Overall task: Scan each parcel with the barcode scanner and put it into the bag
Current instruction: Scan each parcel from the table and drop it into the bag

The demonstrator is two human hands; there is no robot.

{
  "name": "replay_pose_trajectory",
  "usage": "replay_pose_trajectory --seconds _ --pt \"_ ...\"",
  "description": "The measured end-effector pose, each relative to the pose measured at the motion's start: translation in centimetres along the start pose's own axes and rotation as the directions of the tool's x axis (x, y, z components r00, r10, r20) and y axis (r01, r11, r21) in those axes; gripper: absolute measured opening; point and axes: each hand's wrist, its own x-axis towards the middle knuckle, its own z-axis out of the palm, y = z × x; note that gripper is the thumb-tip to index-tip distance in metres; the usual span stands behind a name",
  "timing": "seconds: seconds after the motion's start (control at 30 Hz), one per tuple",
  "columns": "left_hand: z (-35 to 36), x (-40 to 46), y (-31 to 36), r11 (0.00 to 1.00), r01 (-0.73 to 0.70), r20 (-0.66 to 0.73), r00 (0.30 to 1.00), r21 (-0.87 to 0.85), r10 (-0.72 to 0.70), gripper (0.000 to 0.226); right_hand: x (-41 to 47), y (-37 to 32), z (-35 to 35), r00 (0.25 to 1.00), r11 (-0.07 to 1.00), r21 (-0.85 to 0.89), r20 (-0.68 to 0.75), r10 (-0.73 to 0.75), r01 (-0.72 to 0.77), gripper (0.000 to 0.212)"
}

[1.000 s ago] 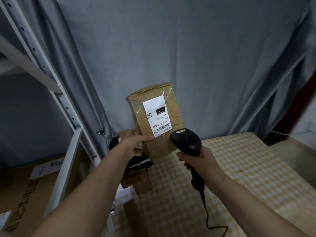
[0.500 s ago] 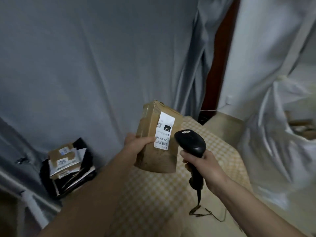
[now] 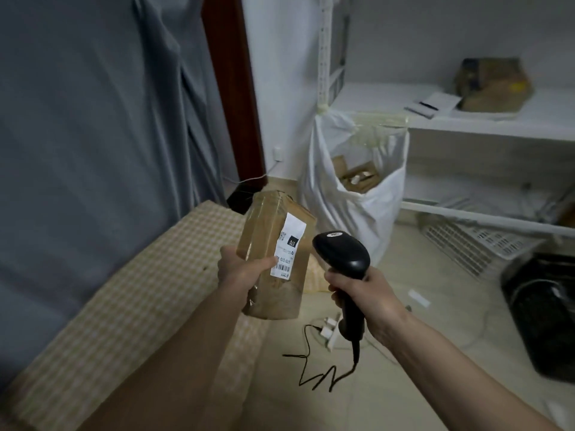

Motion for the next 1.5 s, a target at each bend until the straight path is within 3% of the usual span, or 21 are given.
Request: replay_pose_trajectory --seconds 0.3,0.57,0.67,0.87,1.03,1.27,1.37,1.5 --pt "9.3 3.8 2.5 0.995 -0.002 0.089 0.996 0.102 -0.007 0.094 4.4 -0.5 -6.3 0.993 0.993 0.116 -0.113 0.045 -0.032 0.017" --pt "16.5 11.8 7.0 0.978 -0.089 0.106 0.992 0.188 0.070 0.078 13.8 -3.4 -9.1 0.983 0.987 0.156 -0.170 0.063 -0.036 0.007" --pt "18.4 15.5 9.9 0.984 -0.083 0.118 0.991 0.157 0.065 0.084 18.4 -5.6 -9.4 0.984 0.989 0.145 -0.169 0.053 -0.028 0.013" --pt "22.0 23.4 15.8 0.989 -0.103 0.123 0.988 0.106 0.090 0.091 27.9 -9.6 -9.7 0.985 0.986 0.166 -0.169 0.032 -0.004 0.003" --pt "25.5 27.2 18.5 0.984 -0.119 0.114 0.988 0.131 0.104 0.097 32.9 -10.0 -11.1 0.976 0.978 0.203 -0.197 0.092 -0.051 0.005" --pt "30.3 31.6 22.0 0.933 -0.239 0.092 0.971 0.268 0.222 0.085 41.0 -10.9 -14.0 0.979 0.957 0.258 -0.117 0.167 -0.132 0.004" --pt "32.8 33.8 23.5 0.928 -0.223 0.075 0.975 0.299 0.210 0.087 45.3 -11.8 -15.5 0.978 0.944 0.284 -0.069 0.195 -0.168 0.011" --pt "38.1 36.5 26.7 0.930 -0.185 0.071 0.983 0.318 0.171 0.085 50.7 -13.5 -18.6 0.976 0.938 0.283 -0.026 0.218 -0.202 0.004"
